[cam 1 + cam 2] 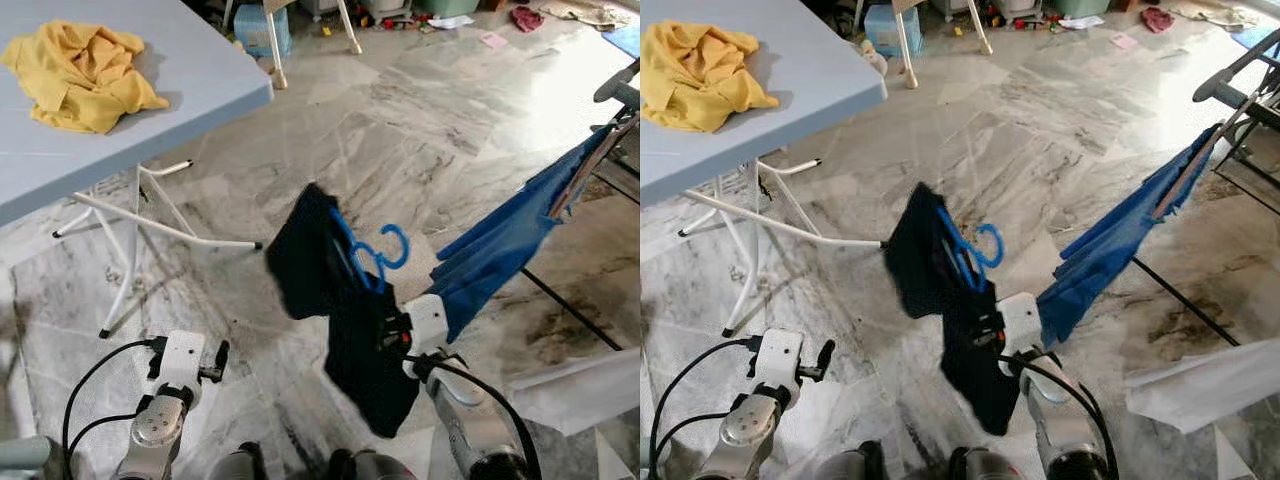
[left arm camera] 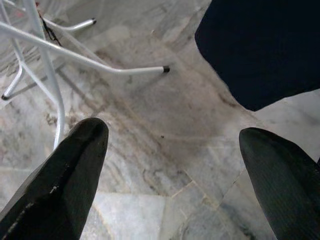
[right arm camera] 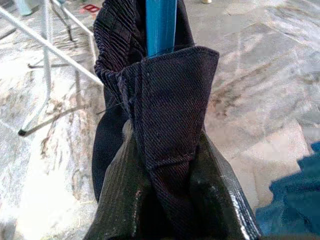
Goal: Hang hanger
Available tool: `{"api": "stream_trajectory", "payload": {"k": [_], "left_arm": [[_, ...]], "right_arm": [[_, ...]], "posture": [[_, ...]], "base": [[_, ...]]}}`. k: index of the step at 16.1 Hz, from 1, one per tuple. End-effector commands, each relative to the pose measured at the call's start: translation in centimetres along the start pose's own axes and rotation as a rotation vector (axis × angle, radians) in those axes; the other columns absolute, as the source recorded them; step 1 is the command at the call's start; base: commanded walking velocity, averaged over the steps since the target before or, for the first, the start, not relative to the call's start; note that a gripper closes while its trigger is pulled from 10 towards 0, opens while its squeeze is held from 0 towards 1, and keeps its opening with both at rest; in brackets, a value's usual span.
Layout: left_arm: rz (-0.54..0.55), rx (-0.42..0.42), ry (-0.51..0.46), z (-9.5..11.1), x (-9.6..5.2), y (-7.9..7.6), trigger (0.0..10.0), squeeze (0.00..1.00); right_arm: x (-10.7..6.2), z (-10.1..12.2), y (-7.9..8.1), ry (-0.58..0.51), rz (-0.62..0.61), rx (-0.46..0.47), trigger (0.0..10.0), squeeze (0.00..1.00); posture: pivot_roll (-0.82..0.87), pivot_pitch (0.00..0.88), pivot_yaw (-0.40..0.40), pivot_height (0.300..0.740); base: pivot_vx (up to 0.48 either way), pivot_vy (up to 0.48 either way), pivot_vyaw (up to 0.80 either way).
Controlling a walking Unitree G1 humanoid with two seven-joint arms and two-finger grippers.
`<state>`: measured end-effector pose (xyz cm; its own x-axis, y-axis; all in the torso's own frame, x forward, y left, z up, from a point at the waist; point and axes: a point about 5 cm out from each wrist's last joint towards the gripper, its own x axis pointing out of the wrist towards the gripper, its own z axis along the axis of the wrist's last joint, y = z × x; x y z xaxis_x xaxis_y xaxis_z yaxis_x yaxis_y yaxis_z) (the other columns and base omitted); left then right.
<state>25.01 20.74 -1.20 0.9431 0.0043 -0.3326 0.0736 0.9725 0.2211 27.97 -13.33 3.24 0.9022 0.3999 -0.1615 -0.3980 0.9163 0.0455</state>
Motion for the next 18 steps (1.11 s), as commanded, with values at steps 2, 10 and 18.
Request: {"api": "stream_trajectory", "payload": {"k": [2,10,18], "left_arm": [[0.020,-0.001,0.041,-0.72,-0.33,-0.10,10.0,0.00],[0.015,0.023,0.047,-0.40,-0.06,-0.19,10.0,0.00],[0.021,0.024,0.104,-1.34,-0.19,0.25,10.0,0.00]], "right_arm": [[-0.55,-0.14,0.37,-0.003,-0.033,0.046,10.0,0.00],[-1.31,-0.48,0.72,0.019,-0.064,0.062,10.0,0.00],[-1.34,-0.49,0.36,0.030,-0.088,0.070,10.0,0.00]], "posture": [[-0.04,0.242,-0.013,0.740],[-0.06,0.254,0.010,0.740],[-0.06,0.249,0.011,0.740]], "base": [[0.000,0.000,0.00],[-0.280,0.000,0.00],[-0.186,0.000,0.00]]}}
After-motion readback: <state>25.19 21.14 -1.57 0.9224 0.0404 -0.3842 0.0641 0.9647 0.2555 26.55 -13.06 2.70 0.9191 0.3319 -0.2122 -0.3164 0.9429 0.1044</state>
